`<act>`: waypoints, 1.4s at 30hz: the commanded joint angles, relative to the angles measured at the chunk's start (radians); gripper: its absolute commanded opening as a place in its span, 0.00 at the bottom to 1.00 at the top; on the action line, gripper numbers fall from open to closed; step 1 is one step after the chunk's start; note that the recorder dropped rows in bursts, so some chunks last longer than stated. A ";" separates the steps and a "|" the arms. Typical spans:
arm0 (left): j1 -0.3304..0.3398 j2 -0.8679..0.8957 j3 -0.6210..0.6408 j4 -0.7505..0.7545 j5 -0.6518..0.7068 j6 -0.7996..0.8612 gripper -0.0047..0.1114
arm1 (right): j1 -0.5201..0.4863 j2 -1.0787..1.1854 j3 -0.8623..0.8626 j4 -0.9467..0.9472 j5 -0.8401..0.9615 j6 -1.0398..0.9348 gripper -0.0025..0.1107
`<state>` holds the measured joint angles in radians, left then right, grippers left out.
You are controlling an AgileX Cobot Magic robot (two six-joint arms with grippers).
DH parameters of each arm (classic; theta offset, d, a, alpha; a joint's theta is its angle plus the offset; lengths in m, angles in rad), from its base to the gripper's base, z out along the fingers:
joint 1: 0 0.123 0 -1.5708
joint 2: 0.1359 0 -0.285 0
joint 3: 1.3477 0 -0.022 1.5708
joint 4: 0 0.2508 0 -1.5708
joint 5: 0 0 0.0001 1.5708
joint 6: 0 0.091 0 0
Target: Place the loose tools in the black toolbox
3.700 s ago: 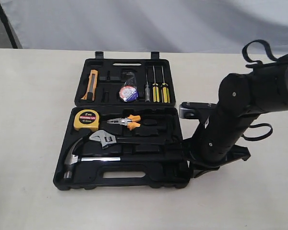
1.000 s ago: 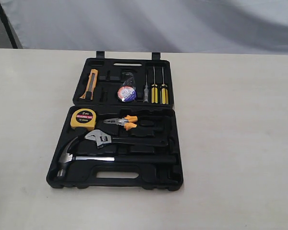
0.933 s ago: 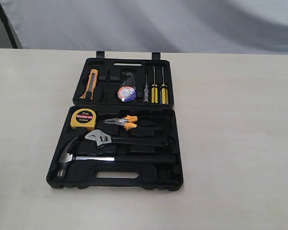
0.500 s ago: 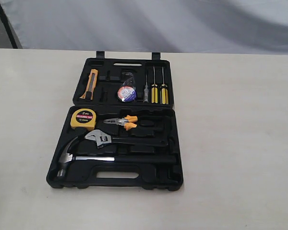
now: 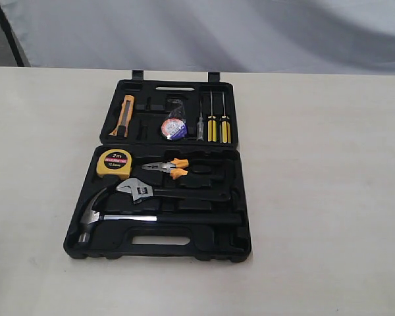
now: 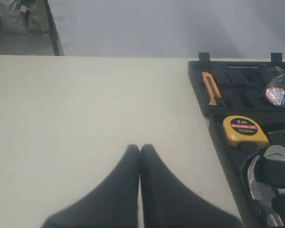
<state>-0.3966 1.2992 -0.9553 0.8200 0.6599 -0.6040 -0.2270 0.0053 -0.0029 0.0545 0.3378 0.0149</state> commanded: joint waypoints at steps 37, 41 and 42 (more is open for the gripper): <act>0.003 -0.008 0.009 -0.014 -0.017 -0.010 0.05 | 0.090 -0.005 0.003 0.000 0.001 -0.004 0.02; 0.003 -0.008 0.009 -0.014 -0.017 -0.010 0.05 | 0.090 -0.005 0.003 0.000 0.001 -0.004 0.02; 0.003 -0.008 0.009 -0.014 -0.017 -0.010 0.05 | 0.090 -0.005 0.003 0.000 0.001 -0.004 0.02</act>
